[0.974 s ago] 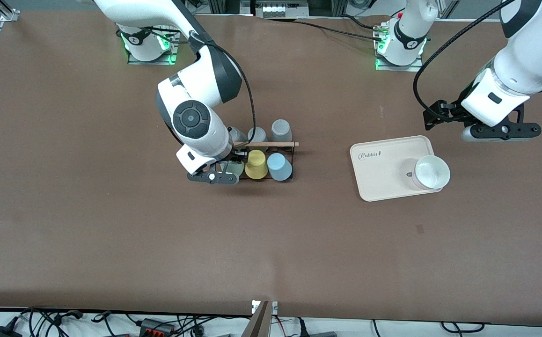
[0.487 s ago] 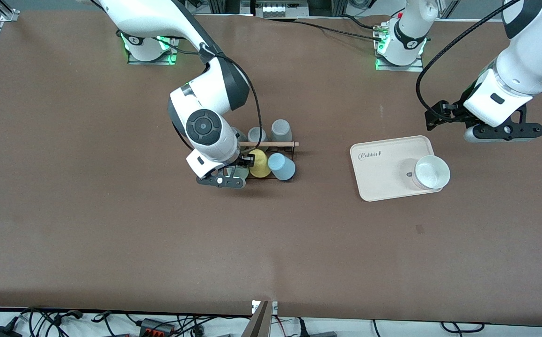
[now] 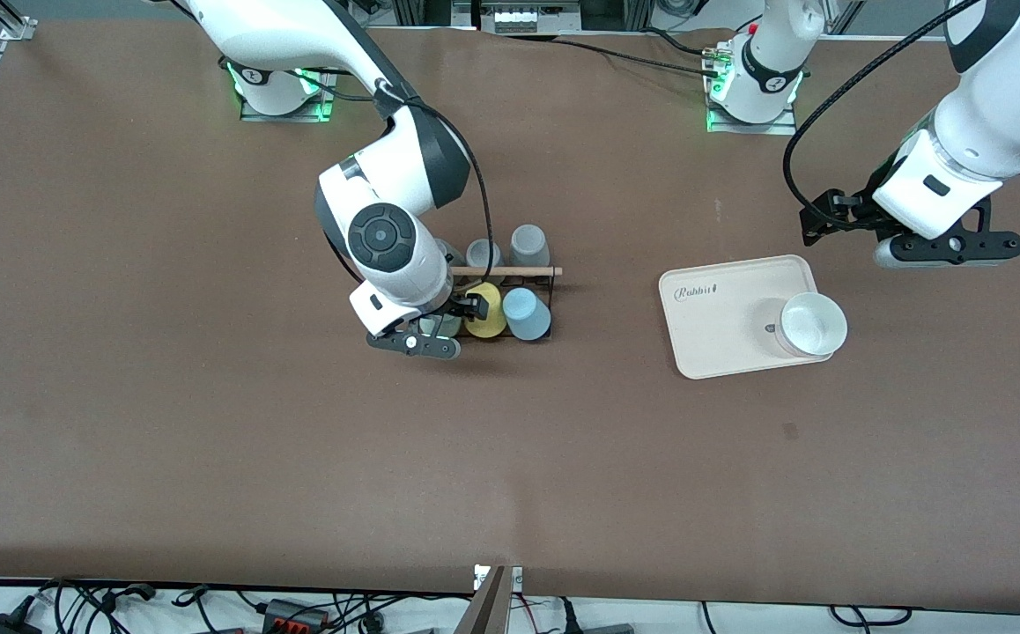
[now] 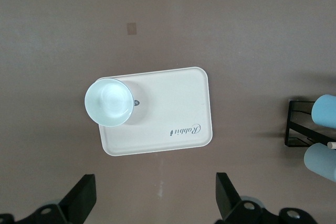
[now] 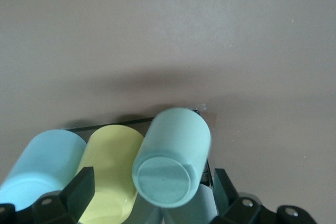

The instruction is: Hang scattered cups on rack with three cups

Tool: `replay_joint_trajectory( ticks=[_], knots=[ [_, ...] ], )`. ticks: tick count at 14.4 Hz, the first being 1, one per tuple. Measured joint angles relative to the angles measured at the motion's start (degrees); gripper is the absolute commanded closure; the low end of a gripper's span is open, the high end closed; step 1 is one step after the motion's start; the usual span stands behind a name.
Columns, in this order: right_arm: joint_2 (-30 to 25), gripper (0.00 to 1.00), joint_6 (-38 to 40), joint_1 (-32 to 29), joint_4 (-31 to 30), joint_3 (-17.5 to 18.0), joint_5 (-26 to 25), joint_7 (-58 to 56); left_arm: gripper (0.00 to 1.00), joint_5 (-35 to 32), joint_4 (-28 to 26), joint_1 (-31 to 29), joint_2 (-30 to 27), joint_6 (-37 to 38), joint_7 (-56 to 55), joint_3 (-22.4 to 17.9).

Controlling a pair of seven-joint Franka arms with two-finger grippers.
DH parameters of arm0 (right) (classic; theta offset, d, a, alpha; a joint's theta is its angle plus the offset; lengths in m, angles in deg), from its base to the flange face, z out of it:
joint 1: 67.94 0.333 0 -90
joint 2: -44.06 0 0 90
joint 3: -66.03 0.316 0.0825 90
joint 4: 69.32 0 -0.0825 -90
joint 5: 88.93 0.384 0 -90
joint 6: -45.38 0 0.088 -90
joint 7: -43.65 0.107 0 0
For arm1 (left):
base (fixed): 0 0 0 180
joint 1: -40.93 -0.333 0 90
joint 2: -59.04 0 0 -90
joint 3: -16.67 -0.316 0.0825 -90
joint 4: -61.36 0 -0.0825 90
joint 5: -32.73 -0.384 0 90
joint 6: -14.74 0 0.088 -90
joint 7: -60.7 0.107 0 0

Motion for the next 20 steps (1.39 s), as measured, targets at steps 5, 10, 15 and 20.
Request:
replay_joint_trajectory(
  ticks=[5,10,15,20],
  knots=[
    [-2.5,0.0,5.2,-3.4,5.1,-1.5,0.0,0.0,0.0,0.0,0.0,0.0,0.0,0.0,0.0,0.0],
    [-5.4,0.0,10.5,-16.3,6.3,-1.9,-2.8,-15.8,0.0,0.0,0.0,0.0,0.0,0.0,0.0,0.0],
    [-8.3,0.0,13.0,-23.8,6.5,-1.9,-5.4,-26.0,0.0,0.0,0.0,0.0,0.0,0.0,0.0,0.0],
    [-13.0,0.0,14.2,-27.7,6.6,-2.0,-5.6,-31.0,0.0,0.0,0.0,0.0,0.0,0.0,0.0,0.0]
  ],
)
